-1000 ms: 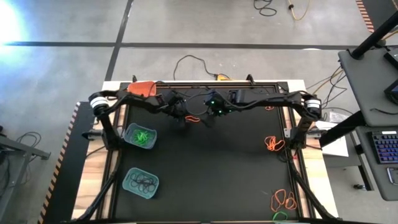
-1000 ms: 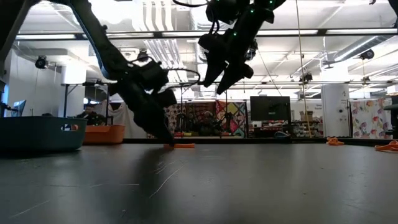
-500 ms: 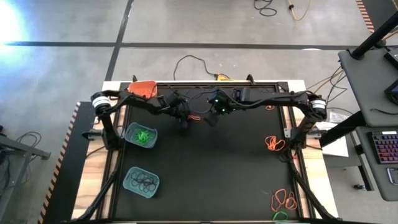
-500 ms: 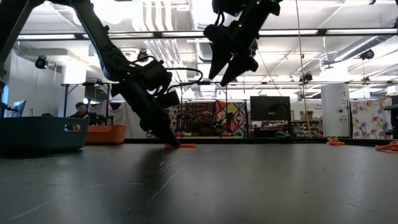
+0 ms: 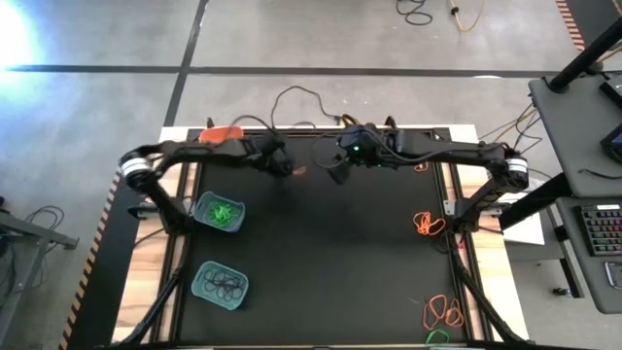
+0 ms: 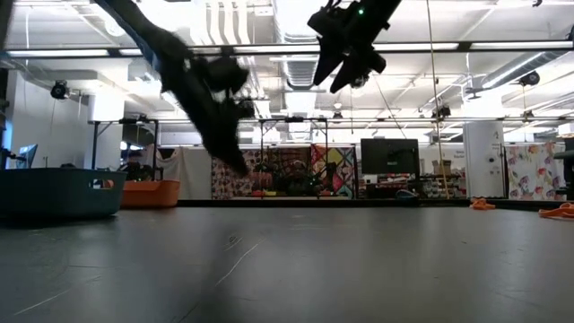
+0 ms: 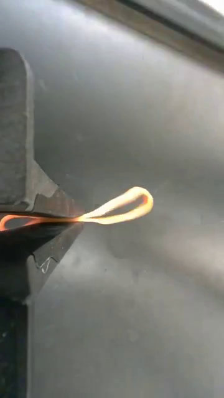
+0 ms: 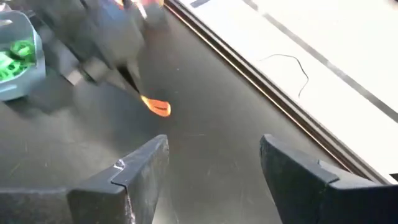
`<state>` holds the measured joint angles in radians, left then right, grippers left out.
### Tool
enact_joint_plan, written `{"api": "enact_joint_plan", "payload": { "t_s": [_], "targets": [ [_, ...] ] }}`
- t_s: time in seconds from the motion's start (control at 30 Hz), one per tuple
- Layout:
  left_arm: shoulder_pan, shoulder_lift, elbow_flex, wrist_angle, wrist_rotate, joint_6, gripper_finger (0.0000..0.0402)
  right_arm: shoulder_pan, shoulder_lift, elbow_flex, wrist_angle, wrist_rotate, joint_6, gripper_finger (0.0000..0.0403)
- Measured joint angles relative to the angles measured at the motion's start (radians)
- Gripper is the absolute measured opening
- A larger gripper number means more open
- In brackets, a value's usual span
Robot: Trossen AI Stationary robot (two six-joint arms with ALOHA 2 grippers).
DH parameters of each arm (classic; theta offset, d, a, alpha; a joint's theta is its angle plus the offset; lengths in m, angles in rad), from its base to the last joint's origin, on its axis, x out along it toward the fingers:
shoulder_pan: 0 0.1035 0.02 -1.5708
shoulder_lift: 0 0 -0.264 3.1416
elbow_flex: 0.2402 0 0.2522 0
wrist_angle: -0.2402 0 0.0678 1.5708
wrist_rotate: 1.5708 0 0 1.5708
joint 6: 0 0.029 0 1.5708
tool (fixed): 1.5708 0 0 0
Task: Sort rubber bands into baskets
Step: Put the orange rubber band into the orange bin
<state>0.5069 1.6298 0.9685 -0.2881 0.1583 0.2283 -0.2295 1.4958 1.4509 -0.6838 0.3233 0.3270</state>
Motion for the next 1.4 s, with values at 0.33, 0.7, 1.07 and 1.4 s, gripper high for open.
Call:
{"api": "enact_joint_plan", "payload": {
  "t_s": [0.33, 0.7, 1.07, 1.4],
  "targets": [
    [0.117, -0.267, 0.011, -0.357, -0.332, -0.065, 0.0, -0.002, 0.019, 0.0, 0.046, 0.0, -0.104, 0.024],
    [0.446, -0.347, -0.004, -0.498, -0.371, -0.302, 0.0, -0.044, 0.043, 0.0, 0.257, -0.05, -0.358, 0.0237],
    [0.519, -0.243, -0.001, -0.498, -0.313, -0.46, 0.0002, -0.036, 0.043, -0.036, 0.021, -0.181, -0.209, 0.0237],
    [0.526, -0.112, 0.0, -0.36, -0.413, -0.518, 0.0065, 0.072, 0.021, -0.25, 0.015, -0.201, -0.032, 0.0237]
  ]
}}
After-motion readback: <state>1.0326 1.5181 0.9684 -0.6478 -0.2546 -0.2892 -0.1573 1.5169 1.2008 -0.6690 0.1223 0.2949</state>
